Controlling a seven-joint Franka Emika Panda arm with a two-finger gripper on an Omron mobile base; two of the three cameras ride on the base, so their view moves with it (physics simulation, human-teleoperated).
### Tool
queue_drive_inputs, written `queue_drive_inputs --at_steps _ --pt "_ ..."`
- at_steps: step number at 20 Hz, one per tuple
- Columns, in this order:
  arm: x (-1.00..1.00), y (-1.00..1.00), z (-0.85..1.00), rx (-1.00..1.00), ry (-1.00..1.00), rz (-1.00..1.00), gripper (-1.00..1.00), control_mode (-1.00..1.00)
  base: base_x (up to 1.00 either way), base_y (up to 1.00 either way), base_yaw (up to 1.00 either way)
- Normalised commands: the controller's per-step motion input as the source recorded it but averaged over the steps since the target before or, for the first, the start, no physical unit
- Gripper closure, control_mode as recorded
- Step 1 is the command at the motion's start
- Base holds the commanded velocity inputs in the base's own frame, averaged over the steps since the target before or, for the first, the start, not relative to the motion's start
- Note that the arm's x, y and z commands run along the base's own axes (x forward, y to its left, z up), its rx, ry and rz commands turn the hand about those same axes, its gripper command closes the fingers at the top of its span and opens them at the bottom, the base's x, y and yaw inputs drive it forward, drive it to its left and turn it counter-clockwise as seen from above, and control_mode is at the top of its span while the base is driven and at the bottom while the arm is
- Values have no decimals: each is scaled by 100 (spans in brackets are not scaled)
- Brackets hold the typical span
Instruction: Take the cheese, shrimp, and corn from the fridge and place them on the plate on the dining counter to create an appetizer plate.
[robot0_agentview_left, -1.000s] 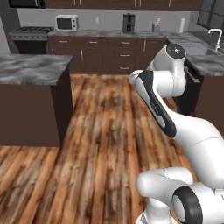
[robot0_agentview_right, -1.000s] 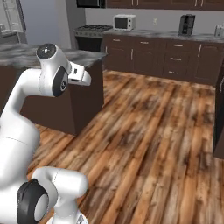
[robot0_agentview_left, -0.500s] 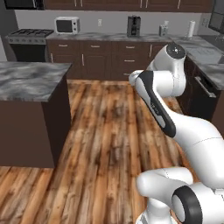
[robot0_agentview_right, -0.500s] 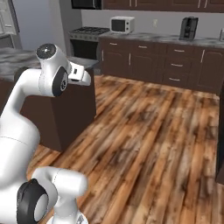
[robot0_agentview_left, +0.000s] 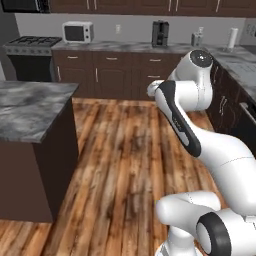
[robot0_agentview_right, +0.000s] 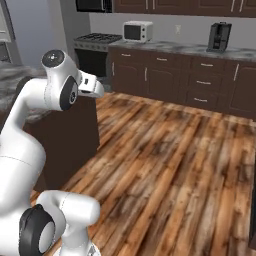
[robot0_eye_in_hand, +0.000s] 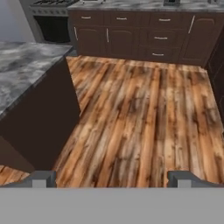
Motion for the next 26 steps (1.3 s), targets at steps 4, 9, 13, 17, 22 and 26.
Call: queue_drive_inputs --at_steps 4,9,13,17,22,26 --pt "0 0 0 0 0 0 -100 100 100 -29 9" --pt "0 0 0 0 0 0 -100 100 100 -26 10" --pt "0 0 0 0 0 0 -100 100 100 -27 14" --pt "0 0 0 0 0 0 -100 100 100 -26 20" --pt "0 0 0 0 0 0 -100 100 100 -25 26" --pt "0 0 0 0 0 0 -100 100 100 -29 33"
